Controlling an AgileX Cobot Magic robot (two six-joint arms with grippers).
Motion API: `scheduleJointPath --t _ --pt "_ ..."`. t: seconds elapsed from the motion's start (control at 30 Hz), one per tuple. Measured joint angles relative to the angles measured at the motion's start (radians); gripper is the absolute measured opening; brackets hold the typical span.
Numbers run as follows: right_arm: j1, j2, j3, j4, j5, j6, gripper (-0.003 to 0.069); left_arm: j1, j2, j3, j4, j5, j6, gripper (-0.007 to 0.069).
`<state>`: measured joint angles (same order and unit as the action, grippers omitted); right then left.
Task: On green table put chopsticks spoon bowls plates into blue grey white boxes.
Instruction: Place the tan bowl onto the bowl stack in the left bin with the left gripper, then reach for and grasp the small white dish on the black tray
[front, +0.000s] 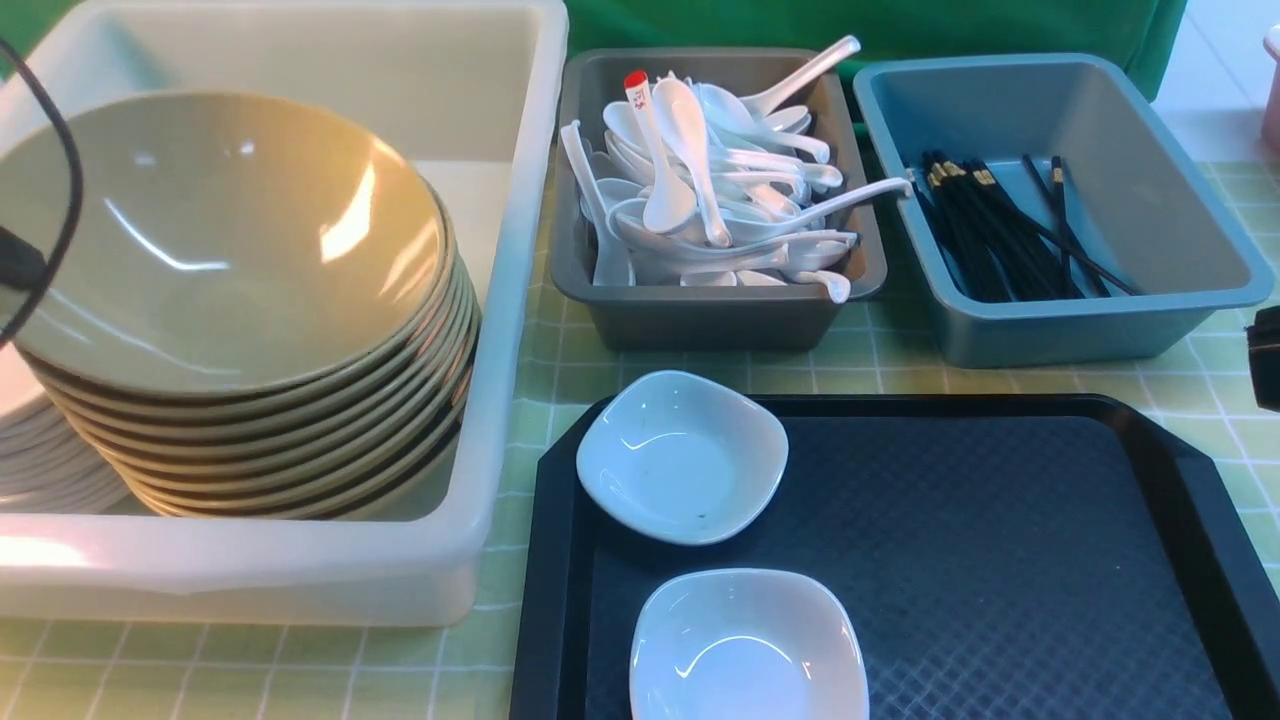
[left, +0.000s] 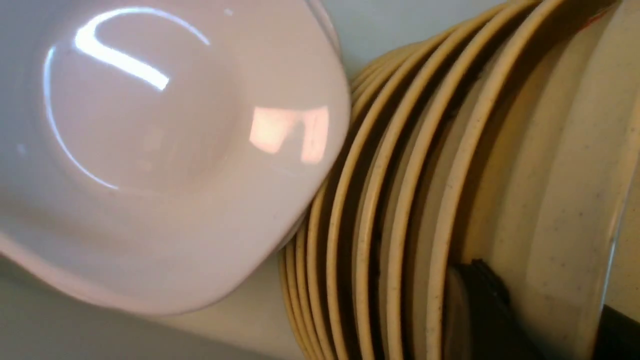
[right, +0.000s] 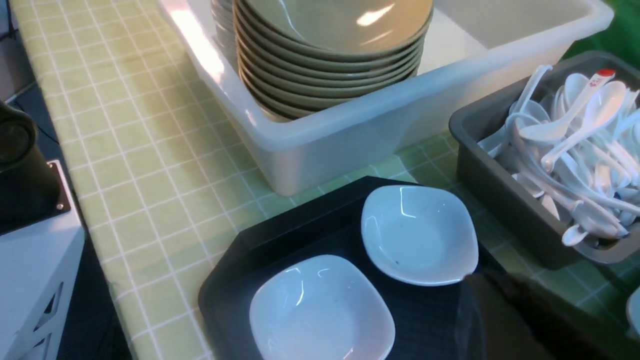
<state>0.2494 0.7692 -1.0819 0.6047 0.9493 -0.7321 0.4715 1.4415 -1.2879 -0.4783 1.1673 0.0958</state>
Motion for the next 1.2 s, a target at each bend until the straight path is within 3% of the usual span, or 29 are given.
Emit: scheduleJointPath --t 0.23,0.27,0.37,0.43,0.47,0.53,0.63,0.87,0.93,1.2 --pt "0.000 0.000 0.048 0.000 -0.027 0.013 0.0027 -0.090 -0.008 -0.019 0.138 -0.002 -0.096 0.0165" --pt "0.000 0.008 0.070 0.000 -0.043 0.043 0.0034 -0.122 -0.012 -0.036 0.195 0.008 -0.117 0.0241" --pt "0.000 0.028 0.094 -0.001 -0.053 0.076 0.0044 -0.158 -0.022 -0.057 0.301 0.026 -0.129 0.0332" --pt "0.000 0.078 0.119 -0.003 -0.061 0.127 0.0069 -0.210 -0.041 -0.081 0.417 0.041 -0.153 0.0460" --pt "0.000 0.082 0.122 -0.003 -0.061 0.135 0.0071 -0.210 -0.041 -0.083 0.424 0.043 -0.153 0.0470" --pt "0.000 0.152 0.135 -0.003 -0.081 0.182 0.0105 -0.266 -0.062 -0.107 0.478 0.062 -0.163 0.0592" --pt "0.000 0.249 0.136 -0.002 -0.120 0.264 0.0155 -0.324 -0.094 -0.123 0.502 0.073 -0.133 0.0659" --pt "0.000 0.483 0.136 0.126 -0.182 0.314 0.0288 -0.508 -0.226 -0.127 0.355 0.082 0.026 0.0662" --pt "0.000 0.602 0.147 0.243 -0.230 0.277 0.0340 -0.585 -0.285 -0.100 0.266 0.084 0.079 0.0644" --pt "0.004 0.798 0.165 0.466 -0.426 0.142 0.0383 -0.679 -0.387 0.087 0.123 0.089 0.136 0.0549"
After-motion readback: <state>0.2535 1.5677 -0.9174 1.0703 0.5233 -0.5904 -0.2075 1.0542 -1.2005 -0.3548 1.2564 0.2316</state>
